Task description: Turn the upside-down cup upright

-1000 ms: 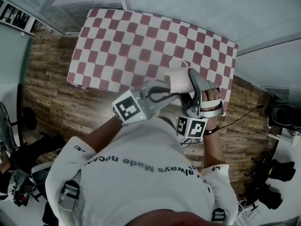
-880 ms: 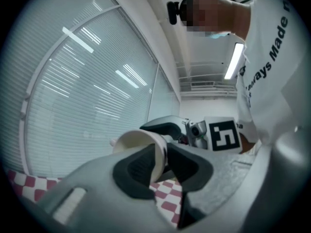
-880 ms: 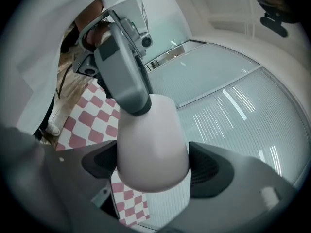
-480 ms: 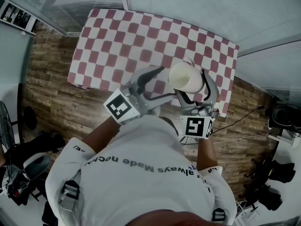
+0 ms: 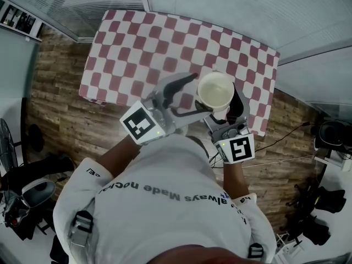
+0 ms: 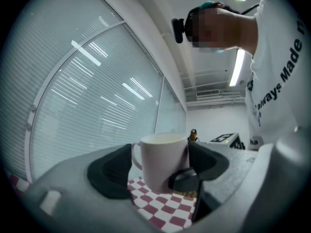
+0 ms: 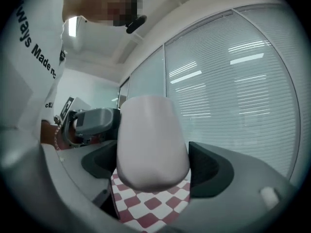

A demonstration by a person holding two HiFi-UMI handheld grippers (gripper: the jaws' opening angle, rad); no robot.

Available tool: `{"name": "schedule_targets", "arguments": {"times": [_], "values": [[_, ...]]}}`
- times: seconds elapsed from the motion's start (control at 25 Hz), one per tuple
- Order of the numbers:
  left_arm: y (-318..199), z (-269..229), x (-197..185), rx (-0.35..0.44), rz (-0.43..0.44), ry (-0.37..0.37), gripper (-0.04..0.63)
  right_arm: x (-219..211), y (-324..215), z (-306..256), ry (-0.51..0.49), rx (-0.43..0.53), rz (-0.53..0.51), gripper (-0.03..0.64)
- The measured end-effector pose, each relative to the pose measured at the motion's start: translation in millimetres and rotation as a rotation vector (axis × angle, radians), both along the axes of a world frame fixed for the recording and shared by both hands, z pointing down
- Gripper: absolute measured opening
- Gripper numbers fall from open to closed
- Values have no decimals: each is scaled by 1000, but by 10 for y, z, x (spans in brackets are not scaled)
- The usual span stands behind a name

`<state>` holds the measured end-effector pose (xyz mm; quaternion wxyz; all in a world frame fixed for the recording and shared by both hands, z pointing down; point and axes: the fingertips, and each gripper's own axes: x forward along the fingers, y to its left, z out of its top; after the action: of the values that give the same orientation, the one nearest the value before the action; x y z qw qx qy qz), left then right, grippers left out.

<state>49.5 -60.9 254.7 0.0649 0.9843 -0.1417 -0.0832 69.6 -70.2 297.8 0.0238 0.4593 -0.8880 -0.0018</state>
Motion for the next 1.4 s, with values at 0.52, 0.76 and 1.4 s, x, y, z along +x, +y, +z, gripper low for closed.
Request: {"name": "schedule_targets", "arguments": {"times": [0.52, 0.76, 1.4], "values": [[36, 138, 142, 26, 24, -78, 357, -99, 18, 151, -101, -35, -51, 443], [1, 305, 178, 21, 30, -117, 354, -84, -27, 333, -99, -81, -58, 445], [-171, 1129, 284, 48, 63, -241, 350, -43, -237, 1227, 91, -239, -67, 443]]}}
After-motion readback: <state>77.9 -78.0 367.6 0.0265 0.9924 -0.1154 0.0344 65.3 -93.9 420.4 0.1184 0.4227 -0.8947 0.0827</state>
